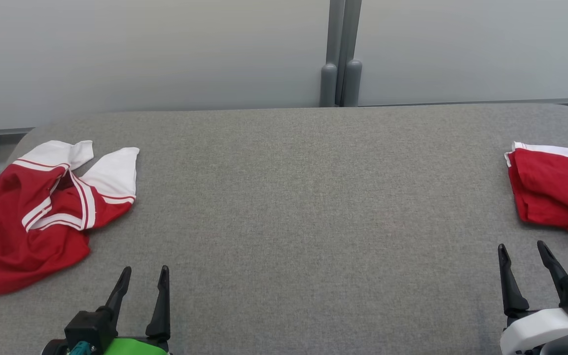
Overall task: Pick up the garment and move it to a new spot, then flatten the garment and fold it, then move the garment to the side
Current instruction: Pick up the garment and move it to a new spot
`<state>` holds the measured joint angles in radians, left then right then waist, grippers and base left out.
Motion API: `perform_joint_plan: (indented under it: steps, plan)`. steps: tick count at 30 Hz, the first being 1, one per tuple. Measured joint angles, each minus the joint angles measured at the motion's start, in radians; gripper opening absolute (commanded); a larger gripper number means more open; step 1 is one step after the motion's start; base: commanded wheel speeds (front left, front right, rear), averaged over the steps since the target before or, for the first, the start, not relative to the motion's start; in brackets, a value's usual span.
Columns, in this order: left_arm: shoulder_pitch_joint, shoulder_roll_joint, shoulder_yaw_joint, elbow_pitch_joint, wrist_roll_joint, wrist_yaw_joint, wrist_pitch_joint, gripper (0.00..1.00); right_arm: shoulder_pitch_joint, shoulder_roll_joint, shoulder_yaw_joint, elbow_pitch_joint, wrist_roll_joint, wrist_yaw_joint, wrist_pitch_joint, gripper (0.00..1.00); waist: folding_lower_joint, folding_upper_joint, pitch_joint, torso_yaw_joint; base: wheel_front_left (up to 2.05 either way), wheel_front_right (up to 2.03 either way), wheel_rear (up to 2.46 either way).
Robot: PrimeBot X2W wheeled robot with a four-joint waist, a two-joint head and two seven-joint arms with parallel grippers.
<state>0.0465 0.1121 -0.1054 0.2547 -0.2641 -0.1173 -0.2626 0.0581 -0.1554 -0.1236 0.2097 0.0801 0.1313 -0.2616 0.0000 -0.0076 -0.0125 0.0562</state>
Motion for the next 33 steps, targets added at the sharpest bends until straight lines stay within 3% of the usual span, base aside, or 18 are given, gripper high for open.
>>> perform_joint_plan:
  steps: [10,18,28,33]
  plan:
    - [-0.006,-0.012,0.017,0.002,0.004,-0.006,0.000,1.00,-0.001,-0.013,0.003,-0.013,-0.006,0.000,0.000,1.00,0.0000,0.0000,0.002,0.013,0.00,0.00,0.00]
    - [-0.002,-0.027,0.029,-0.014,0.010,-0.007,0.000,1.00,-0.008,-0.038,0.011,-0.034,-0.006,0.000,0.000,1.00,0.0000,0.0000,0.001,0.071,0.00,0.00,0.00]
    - [0.018,-0.030,0.048,-0.029,0.019,-0.007,-0.002,1.00,-0.026,-0.032,0.092,-0.021,0.015,0.000,0.000,1.00,0.0000,0.0000,-0.007,0.255,0.00,0.00,0.00]
    - [0.056,-0.027,0.114,-0.084,0.010,0.013,-0.002,1.00,-0.090,-0.031,0.185,0.001,0.019,0.000,0.000,1.00,0.0000,0.0000,-0.011,0.361,0.00,0.00,0.00]
